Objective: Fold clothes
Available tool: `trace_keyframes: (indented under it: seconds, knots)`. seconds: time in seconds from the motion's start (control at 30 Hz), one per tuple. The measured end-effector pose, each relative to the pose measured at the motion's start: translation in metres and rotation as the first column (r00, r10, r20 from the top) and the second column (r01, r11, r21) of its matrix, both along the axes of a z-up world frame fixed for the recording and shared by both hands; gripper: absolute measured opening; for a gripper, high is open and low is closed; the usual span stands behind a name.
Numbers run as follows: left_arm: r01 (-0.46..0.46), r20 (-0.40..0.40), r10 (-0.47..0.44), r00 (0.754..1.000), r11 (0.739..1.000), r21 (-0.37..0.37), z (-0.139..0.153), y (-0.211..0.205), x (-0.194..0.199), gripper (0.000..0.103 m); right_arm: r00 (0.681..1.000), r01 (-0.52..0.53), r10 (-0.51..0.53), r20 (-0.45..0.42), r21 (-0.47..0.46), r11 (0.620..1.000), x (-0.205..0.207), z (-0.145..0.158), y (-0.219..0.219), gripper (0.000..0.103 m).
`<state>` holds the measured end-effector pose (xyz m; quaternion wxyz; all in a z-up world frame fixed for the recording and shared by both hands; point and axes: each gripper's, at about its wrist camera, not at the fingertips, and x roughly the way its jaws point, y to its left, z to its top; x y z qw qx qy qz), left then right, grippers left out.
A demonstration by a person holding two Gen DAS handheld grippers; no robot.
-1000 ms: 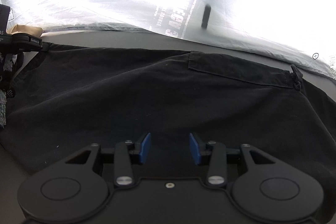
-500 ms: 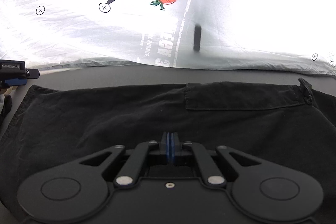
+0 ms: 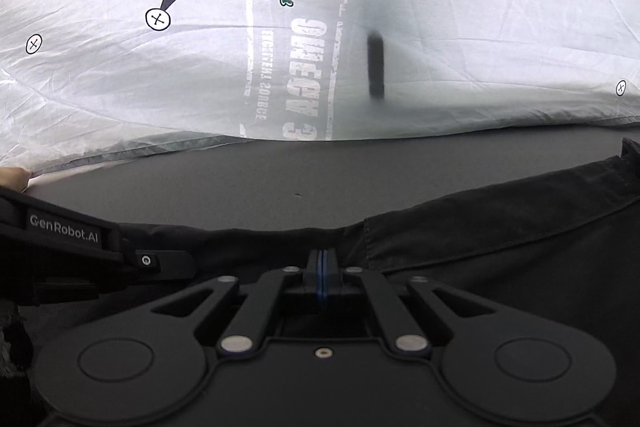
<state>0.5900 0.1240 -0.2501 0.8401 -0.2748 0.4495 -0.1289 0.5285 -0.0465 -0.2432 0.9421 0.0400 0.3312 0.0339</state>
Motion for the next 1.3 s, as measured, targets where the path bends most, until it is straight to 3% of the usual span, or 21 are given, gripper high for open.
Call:
trace_keyframes:
  seconds: [0.13,0.2,0.3,0.43,0.6,0.7,0.77,0.87,1.0,1.2,1.3]
  knots:
    - [0.015,0.032,-0.018,0.999,0.996,0.089,0.008,-0.015,-0.005,0.003,0.999,-0.042,0.042,-0.002,-0.098,0.994,-0.018,0.005,0.012,0.000]
    - [0.005,0.036,-0.009,0.999,0.995,0.101,0.009,-0.018,-0.008,0.003,0.999,-0.037,0.036,-0.016,-0.056,0.998,-0.030,0.005,0.007,0.000]
    - [-0.018,0.020,0.017,1.000,0.998,0.062,0.007,-0.014,-0.008,0.003,0.998,-0.015,0.015,-0.055,0.000,1.000,-0.050,0.004,0.001,0.000]
    - [0.019,0.029,-0.022,0.999,0.995,0.099,0.009,-0.017,-0.005,0.003,0.997,-0.028,0.024,-0.078,-0.044,0.999,-0.091,0.003,0.007,0.000]
    - [0.019,-0.002,-0.019,1.000,0.996,0.087,0.010,-0.016,0.000,0.003,0.992,0.027,-0.022,-0.128,0.043,0.999,-0.148,0.005,-0.005,0.000]
    - [0.014,-0.021,-0.010,1.000,0.981,0.192,0.024,-0.027,-0.002,0.004,0.989,-0.005,0.009,-0.146,0.021,1.000,-0.169,0.006,-0.006,0.000]
    - [0.012,0.000,-0.013,1.000,0.962,0.271,0.036,-0.030,-0.013,0.010,0.988,-0.024,0.023,-0.155,-0.005,1.000,-0.177,0.007,-0.006,0.000]
    - [-0.029,0.035,0.020,0.999,0.958,0.286,0.054,-0.015,-0.046,0.013,0.985,-0.030,0.026,-0.170,-0.020,0.999,-0.181,0.008,-0.005,0.000]
    - [-0.165,0.070,0.152,0.986,0.949,0.269,0.077,0.024,-0.113,0.037,0.986,-0.090,0.076,-0.149,-0.086,0.992,-0.185,0.007,0.000,0.000]
    - [-0.356,0.040,0.359,0.933,0.898,0.256,0.077,0.088,-0.222,0.040,0.986,-0.132,0.115,-0.120,-0.145,0.981,-0.194,0.007,0.005,0.001]
    - [-0.455,-0.002,0.468,0.884,0.861,0.226,0.066,0.116,-0.257,0.045,0.983,-0.155,0.136,-0.122,-0.171,0.973,-0.192,0.007,0.007,0.002]
